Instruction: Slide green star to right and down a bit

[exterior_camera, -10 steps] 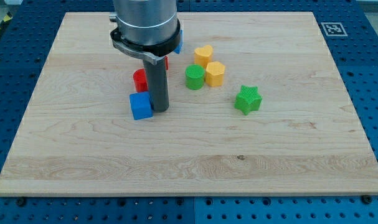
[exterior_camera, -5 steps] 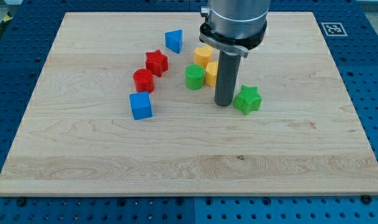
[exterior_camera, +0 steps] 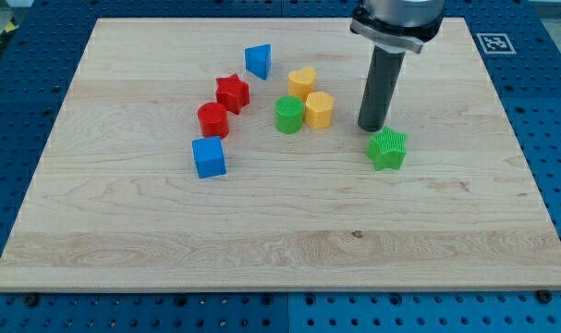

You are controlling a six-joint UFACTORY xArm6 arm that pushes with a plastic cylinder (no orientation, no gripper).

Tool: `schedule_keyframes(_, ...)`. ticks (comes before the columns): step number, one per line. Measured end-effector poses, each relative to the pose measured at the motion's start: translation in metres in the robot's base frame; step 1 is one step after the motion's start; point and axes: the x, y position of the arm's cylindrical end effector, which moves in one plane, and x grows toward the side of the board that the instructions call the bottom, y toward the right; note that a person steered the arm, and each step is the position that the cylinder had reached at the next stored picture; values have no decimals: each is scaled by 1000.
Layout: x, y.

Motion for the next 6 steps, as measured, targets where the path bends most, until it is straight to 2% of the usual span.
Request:
schedule_keyframes(1,2,38)
schedule_keyframes(2,12,51)
schedule_keyframes(6,26,25)
